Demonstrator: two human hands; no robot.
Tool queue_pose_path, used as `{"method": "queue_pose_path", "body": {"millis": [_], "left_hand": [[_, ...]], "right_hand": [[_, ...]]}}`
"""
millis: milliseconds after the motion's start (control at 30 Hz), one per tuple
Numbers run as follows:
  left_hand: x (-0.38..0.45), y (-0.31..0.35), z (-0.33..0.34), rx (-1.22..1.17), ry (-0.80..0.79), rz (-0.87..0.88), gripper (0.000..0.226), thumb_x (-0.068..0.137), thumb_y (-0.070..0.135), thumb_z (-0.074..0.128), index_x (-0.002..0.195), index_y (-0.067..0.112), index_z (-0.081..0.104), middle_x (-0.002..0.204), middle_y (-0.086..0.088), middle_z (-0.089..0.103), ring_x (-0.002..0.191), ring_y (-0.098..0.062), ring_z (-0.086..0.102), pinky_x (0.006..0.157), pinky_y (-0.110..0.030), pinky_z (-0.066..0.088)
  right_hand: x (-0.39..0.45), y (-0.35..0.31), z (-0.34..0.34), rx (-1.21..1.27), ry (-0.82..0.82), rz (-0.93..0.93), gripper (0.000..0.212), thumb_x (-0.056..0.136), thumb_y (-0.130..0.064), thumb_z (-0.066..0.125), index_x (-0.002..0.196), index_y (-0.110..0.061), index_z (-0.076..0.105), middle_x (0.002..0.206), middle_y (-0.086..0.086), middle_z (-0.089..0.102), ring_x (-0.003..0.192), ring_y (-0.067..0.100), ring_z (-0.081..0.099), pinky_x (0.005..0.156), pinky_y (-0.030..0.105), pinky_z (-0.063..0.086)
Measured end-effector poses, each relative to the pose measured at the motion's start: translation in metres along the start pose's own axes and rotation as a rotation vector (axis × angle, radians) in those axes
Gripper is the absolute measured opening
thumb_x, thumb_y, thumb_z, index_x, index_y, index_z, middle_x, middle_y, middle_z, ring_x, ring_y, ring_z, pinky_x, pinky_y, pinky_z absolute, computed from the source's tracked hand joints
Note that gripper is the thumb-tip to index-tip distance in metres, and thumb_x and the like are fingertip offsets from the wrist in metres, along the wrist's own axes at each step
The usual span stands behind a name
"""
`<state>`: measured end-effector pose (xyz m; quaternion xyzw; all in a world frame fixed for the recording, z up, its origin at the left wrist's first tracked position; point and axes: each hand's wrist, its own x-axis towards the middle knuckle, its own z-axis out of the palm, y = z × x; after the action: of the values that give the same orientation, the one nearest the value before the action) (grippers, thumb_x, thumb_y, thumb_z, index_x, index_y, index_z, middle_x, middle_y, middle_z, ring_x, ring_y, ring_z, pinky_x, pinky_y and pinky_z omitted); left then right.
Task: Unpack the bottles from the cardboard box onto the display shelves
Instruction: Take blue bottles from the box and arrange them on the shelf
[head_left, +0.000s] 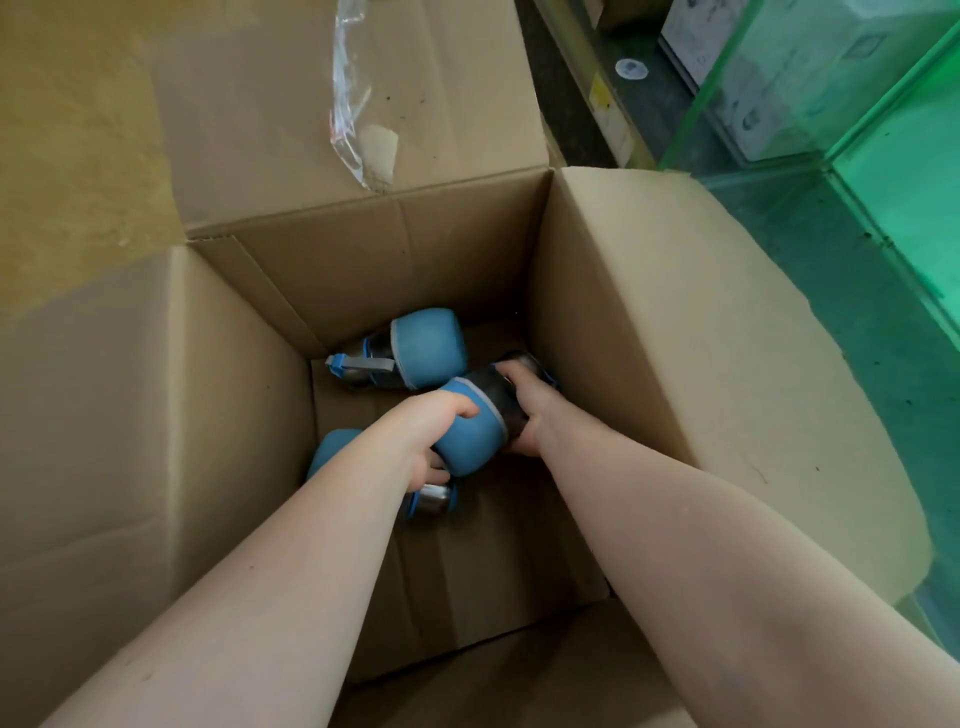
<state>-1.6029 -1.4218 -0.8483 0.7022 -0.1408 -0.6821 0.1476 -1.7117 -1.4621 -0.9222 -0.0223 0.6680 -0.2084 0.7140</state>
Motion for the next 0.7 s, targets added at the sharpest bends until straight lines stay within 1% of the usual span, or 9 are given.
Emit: {"method": "queue_pose_path", "body": {"millis": [67, 100, 167, 233, 267, 367, 500, 600, 700], "left_hand": [[-0.007, 0.000, -0.003, 0.022, 0.011, 0.013, 0.064, 0.091, 0.015, 0.055, 0.147, 0.010, 0.022, 0.144, -0.022, 0.038, 0.128, -0.037, 0.043, 0.105, -0.043, 0.035], [-0.010, 0.001, -0.005, 0.037, 0.028, 0.023, 0.066, 0.090, 0.014, 0.056, 0.147, 0.011, 0.022, 0.144, -0.021, 0.037, 0.128, -0.038, 0.043, 0.104, -0.043, 0.036], [-0.015, 0.003, -0.010, 0.065, 0.076, 0.062, 0.071, 0.086, 0.011, 0.060, 0.147, 0.012, 0.021, 0.143, -0.021, 0.038, 0.126, -0.038, 0.045, 0.099, -0.042, 0.040], [-0.023, 0.005, -0.015, 0.119, 0.161, 0.146, 0.074, 0.081, 0.010, 0.066, 0.142, 0.012, 0.025, 0.137, -0.019, 0.043, 0.120, -0.036, 0.048, 0.087, -0.040, 0.043], [-0.027, 0.006, -0.018, 0.160, 0.215, 0.202, 0.076, 0.078, 0.011, 0.071, 0.139, 0.011, 0.026, 0.133, -0.017, 0.046, 0.117, -0.035, 0.050, 0.086, -0.038, 0.044], [-0.050, 0.010, -0.024, 0.377, 0.368, 0.374, 0.086, 0.070, 0.019, 0.080, 0.136, 0.010, 0.026, 0.129, -0.012, 0.044, 0.117, -0.031, 0.049, 0.096, -0.040, 0.045], [-0.087, 0.019, -0.030, 0.742, 0.533, 0.593, 0.108, 0.059, 0.042, 0.084, 0.142, 0.015, 0.021, 0.140, -0.011, 0.033, 0.130, -0.030, 0.036, 0.104, -0.042, 0.037], [-0.114, 0.026, -0.035, 0.746, 0.586, 0.748, 0.118, 0.055, 0.048, 0.085, 0.145, 0.016, 0.016, 0.144, -0.007, 0.035, 0.133, -0.027, 0.035, 0.105, -0.045, 0.037], [-0.137, 0.032, -0.035, 0.660, 0.618, 0.856, 0.115, 0.052, 0.051, 0.084, 0.143, 0.018, 0.022, 0.140, -0.005, 0.042, 0.129, -0.025, 0.043, 0.102, -0.046, 0.041]], "right_hand": [[-0.010, -0.001, 0.002, -0.003, -0.008, -0.037, 0.049, 0.080, -0.040, 0.067, 0.119, -0.012, 0.062, 0.108, 0.011, 0.069, 0.091, 0.028, 0.065, 0.082, 0.040, 0.053], [-0.017, -0.002, 0.002, -0.009, -0.023, -0.064, 0.049, 0.080, -0.040, 0.067, 0.119, -0.012, 0.062, 0.105, 0.011, 0.069, 0.089, 0.027, 0.065, 0.079, 0.038, 0.054], [-0.039, -0.007, 0.006, -0.017, -0.059, -0.129, 0.041, 0.081, -0.038, 0.067, 0.110, -0.010, 0.063, 0.086, 0.009, 0.070, 0.070, 0.021, 0.066, 0.059, 0.027, 0.054], [-0.065, -0.012, 0.011, -0.039, -0.063, -0.207, 0.027, 0.082, -0.034, 0.067, 0.094, -0.012, 0.059, 0.060, 0.004, 0.062, 0.041, 0.012, 0.056, 0.038, 0.013, 0.042], [-0.079, -0.013, 0.013, -0.068, -0.056, -0.260, 0.024, 0.082, -0.032, 0.068, 0.091, -0.012, 0.057, 0.058, 0.002, 0.058, 0.035, 0.009, 0.052, 0.035, 0.011, 0.038], [-0.121, -0.017, 0.022, -0.115, -0.086, -0.414, 0.022, 0.083, -0.027, 0.069, 0.080, -0.013, 0.053, 0.068, 0.001, 0.057, 0.050, 0.009, 0.054, 0.040, 0.017, 0.039], [-0.169, -0.024, 0.034, -0.219, -0.112, -0.595, 0.022, 0.079, -0.031, 0.071, 0.091, -0.017, 0.059, 0.077, -0.003, 0.063, 0.062, 0.008, 0.059, 0.048, 0.021, 0.041], [-0.203, -0.032, 0.039, -0.287, -0.128, -0.745, 0.016, 0.077, -0.029, 0.073, 0.083, -0.023, 0.059, 0.084, -0.003, 0.067, 0.071, 0.008, 0.062, 0.056, 0.023, 0.047], [-0.236, -0.042, 0.044, -0.360, -0.145, -0.890, 0.021, 0.075, -0.026, 0.076, 0.089, -0.023, 0.061, 0.094, -0.001, 0.069, 0.084, 0.014, 0.065, 0.072, 0.026, 0.054]]}}
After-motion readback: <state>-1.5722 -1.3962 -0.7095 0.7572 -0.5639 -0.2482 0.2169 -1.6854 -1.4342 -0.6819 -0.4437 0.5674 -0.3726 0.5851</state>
